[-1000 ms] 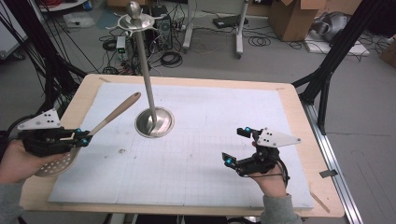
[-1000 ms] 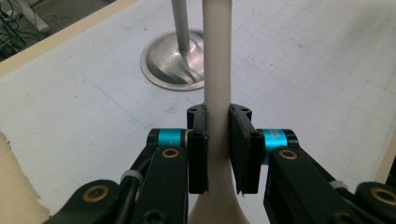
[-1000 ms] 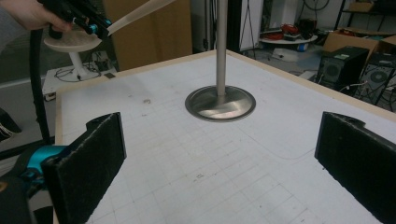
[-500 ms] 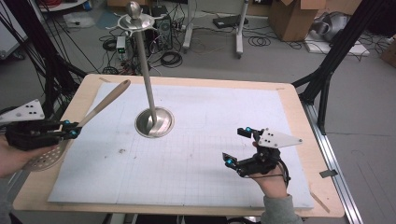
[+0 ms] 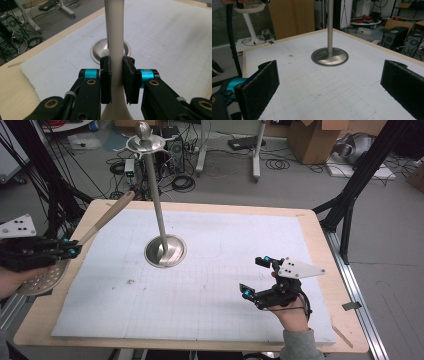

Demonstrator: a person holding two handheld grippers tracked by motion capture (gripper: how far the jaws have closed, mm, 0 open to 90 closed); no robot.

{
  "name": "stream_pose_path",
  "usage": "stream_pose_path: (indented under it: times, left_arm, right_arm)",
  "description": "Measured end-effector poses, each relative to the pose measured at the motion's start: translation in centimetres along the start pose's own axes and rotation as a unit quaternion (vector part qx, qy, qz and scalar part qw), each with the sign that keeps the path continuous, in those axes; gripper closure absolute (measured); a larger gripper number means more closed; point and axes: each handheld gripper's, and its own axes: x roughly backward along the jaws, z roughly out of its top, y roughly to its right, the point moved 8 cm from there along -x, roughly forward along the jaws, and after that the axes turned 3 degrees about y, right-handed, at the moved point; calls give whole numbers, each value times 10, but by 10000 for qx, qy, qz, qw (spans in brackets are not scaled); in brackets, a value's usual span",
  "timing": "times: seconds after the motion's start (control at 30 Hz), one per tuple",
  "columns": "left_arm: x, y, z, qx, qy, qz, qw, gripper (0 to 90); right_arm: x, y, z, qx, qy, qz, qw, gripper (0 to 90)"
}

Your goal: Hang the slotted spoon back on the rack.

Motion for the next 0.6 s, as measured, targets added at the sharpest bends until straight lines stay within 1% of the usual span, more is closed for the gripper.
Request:
stream_pose_path:
  times: [0.1,0.17,0.2,0.3,0.33,0.47,0.6]
  left_arm:
    - [4,-2,6,-30,147,-1,9999,778]
    - [6,-3,8,-4,186,1,9998,778]
    - [7,-4,9,-16,197,14,9998,779]
    - [9,-6,11,21,221,5,9998,778]
    - [10,-7,12,-3,233,2,9997,778]
    - [13,-10,17,10,290,27,9996,778]
    - [14,-11,21,14,340,1,9994,778]
  right_arm:
    - [1,1,0,17,29,-3,10000,9]
    - [1,1,0,-11,23,-4,10000,9]
    - [1,1,0,15,34,-12,10000,9]
    - [2,2,0,-10,25,-20,10000,9]
    - [2,1,-1,-22,17,-20,10000,8]
    - [2,2,-2,2,11,-27,10000,8]
    - [2,4,-4,-28,-23,-46,10000,8]
